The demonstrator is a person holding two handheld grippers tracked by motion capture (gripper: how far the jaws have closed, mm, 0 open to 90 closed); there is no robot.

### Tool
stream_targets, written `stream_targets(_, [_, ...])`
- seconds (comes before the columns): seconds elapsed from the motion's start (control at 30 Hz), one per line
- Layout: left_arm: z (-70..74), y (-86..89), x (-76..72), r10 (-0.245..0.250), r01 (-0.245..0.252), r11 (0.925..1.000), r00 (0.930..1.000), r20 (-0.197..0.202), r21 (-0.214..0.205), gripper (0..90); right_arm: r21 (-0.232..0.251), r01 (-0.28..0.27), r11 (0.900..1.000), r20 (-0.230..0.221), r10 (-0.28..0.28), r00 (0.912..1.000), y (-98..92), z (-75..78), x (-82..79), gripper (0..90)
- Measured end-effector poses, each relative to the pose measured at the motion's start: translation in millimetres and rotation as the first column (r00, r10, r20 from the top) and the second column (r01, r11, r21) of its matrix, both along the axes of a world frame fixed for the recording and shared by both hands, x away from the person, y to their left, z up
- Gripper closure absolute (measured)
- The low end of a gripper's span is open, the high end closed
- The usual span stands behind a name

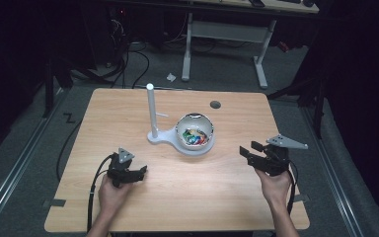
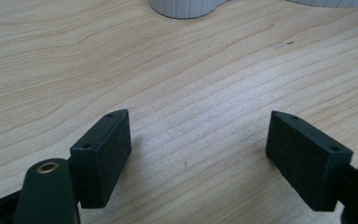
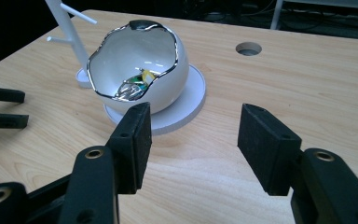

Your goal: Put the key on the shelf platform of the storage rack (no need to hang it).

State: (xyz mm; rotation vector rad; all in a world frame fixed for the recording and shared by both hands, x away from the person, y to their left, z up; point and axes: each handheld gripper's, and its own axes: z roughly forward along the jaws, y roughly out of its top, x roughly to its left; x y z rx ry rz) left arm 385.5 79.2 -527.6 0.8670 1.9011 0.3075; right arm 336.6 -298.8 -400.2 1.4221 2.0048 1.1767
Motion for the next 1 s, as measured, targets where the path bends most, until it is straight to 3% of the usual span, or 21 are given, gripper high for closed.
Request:
stream_targets(0.47, [0.1, -0.3, 0.1, 0.001, -0.001, 1.0, 1.0, -0.001, -0.002, 22.5, 0.009, 0.02, 0.9998, -0.003, -0.02, 0.9998, -3.0, -18.1, -10.4, 44.9])
stream_targets(1.0, [0.1, -0.4, 0.1, 0.002, -0.002, 1.0, 1.0, -0.002, -0.002, 22.5, 0.011, 0.003, 0.9999, -0.042, -0.003, 0.9991, 1.6, -44.6, -15.4, 45.1])
